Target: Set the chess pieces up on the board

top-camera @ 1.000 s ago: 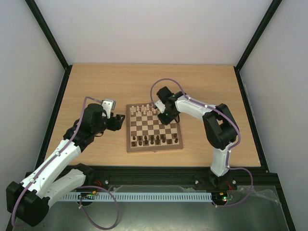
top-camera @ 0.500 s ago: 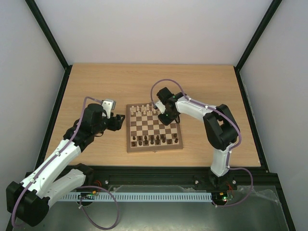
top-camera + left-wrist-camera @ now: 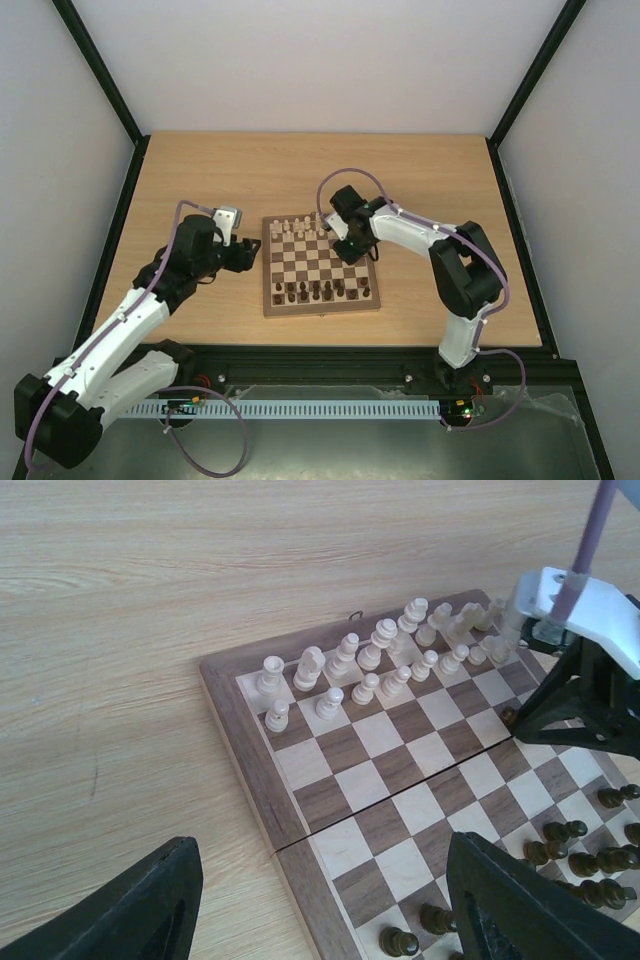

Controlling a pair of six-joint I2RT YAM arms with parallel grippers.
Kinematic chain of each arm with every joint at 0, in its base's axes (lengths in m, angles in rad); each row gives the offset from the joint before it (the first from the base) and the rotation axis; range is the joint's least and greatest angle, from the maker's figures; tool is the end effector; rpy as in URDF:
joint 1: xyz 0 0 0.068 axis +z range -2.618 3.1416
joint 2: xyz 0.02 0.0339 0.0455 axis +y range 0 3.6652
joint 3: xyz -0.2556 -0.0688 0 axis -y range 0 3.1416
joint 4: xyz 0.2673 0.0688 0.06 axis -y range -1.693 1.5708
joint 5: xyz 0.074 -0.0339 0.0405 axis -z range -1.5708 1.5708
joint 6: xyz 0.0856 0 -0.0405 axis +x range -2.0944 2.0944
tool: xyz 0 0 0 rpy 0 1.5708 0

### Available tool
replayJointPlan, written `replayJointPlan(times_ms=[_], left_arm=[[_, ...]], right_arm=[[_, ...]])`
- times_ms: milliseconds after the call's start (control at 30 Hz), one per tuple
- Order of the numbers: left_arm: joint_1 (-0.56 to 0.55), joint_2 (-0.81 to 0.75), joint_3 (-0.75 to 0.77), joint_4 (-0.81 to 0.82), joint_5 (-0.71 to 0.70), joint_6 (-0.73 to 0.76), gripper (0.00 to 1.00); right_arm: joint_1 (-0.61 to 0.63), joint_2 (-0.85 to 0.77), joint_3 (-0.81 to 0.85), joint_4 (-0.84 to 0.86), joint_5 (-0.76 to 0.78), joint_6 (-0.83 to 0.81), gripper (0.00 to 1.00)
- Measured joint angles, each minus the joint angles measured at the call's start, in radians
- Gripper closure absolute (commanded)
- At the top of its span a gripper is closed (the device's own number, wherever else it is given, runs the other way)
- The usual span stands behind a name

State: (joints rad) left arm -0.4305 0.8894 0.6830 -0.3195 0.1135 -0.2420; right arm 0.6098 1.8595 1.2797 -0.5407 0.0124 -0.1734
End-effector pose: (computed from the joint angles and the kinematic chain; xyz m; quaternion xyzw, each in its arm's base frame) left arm 0.2418 -0.1217 0.2361 0.1096 0.8587 -0.2108 0.4541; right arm 0.3439 0.2389 0.1186 -0.3707 0.9015 0.0424 0.2193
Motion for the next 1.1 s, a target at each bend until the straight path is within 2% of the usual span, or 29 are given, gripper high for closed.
replayJointPlan(times_ms=[167, 367, 533, 667, 767, 867, 1100], left_arm=[[0.000, 0.015, 0.000, 0.000, 0.016, -0.005, 0.30], [0.000, 0.050, 0.000, 0.039, 0.134, -0.071, 0.32], [0.000, 0.150, 0.005, 0.155, 0.335, -0.185, 0.45], [-0.004, 0.251, 0.021, 0.292, 0.521, -0.286, 0.47], [-0.031, 0.322, 0.052, 0.359, 0.606, -0.336, 0.46], [-0.074, 0.388, 0.101, 0.382, 0.661, -0.358, 0.46], [-0.174, 0.499, 0.200, 0.381, 0.707, -0.360, 0.54]], right_arm=[[0.000, -0.105, -0.084, 0.022, -0.033, -0.026, 0.91], [-0.001, -0.388, -0.174, 0.087, -0.194, -0.069, 0.90], [-0.001, -0.577, -0.275, 0.173, -0.344, -0.089, 0.89], [-0.001, -0.596, -0.328, 0.185, -0.418, -0.093, 0.89], [-0.001, -0.611, -0.368, 0.192, -0.457, -0.093, 0.89], [-0.001, -0.624, -0.376, 0.195, -0.480, -0.095, 0.88], [-0.001, -0.632, -0.376, 0.206, -0.503, -0.108, 0.87]])
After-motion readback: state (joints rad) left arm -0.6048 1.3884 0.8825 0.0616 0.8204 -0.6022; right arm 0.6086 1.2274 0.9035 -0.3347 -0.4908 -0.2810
